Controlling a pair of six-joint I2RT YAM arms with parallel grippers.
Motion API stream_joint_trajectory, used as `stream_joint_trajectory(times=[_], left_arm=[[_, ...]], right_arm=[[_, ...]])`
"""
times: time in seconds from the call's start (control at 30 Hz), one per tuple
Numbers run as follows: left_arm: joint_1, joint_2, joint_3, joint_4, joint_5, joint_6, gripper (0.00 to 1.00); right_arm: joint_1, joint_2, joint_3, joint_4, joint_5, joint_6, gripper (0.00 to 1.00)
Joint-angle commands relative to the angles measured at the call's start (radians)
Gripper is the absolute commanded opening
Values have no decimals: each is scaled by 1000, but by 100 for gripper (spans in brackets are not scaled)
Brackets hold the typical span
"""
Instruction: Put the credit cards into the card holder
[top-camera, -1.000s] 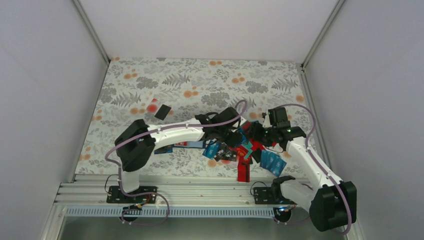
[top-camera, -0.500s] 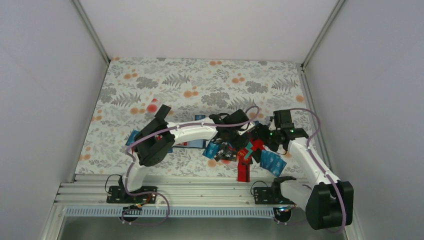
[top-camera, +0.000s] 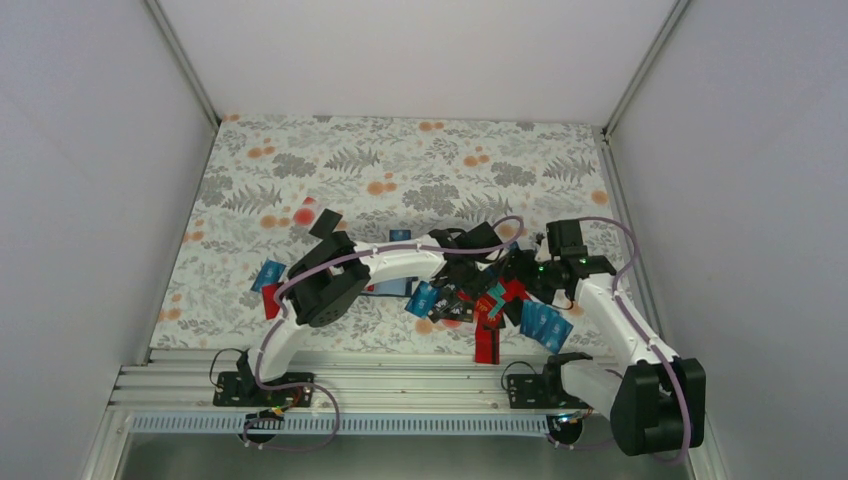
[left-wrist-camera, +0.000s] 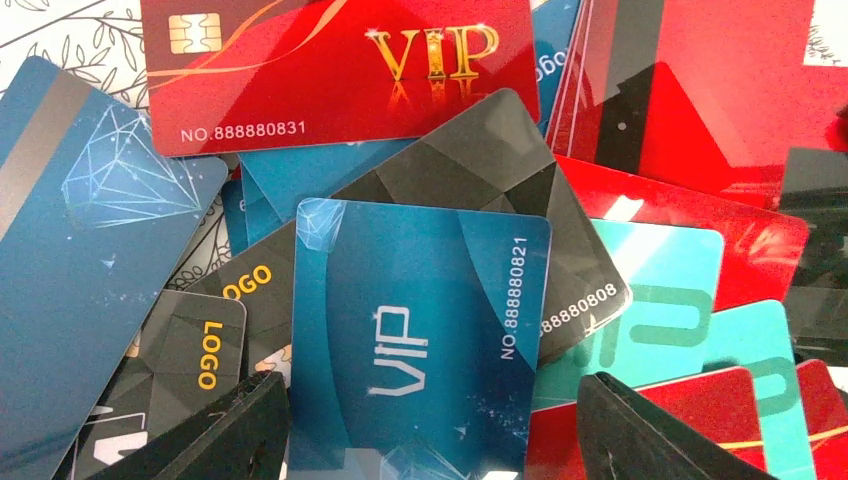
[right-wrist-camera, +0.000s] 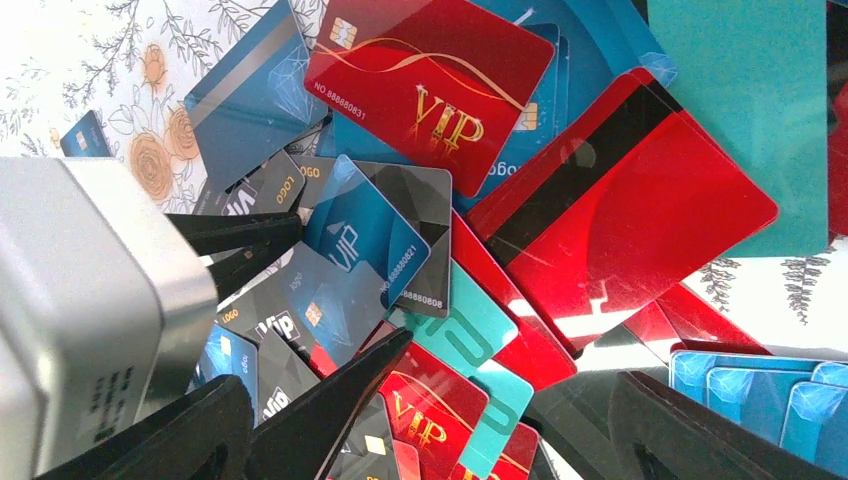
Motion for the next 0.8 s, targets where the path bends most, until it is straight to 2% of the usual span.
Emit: stream_joint_trajectory(times=[0.0,0.13,0.3,0.47,0.63,0.77], left_arm=[[-3,39,7,-43,-3,15,72],[-4,25,2,-55,-17,10,72],[-2,-5,-7,-55,-11,14,80],[-3,12,-1,-65,13,0,82],[0,-2,-26,-72,1,-69,79],[12,-3,-48,-78,-1,-112,71]], right_arm=[[-9,6,2,51,-32,-14,90],[-12,15,2,59,-42,-18,90],[-15,24,-2,69,-57,-22,90],[-18,30,-3,74,-68,-22,90],[-19,29,-7,77,-70,-22,90],[-20,34,-9,84,-81,-21,90]])
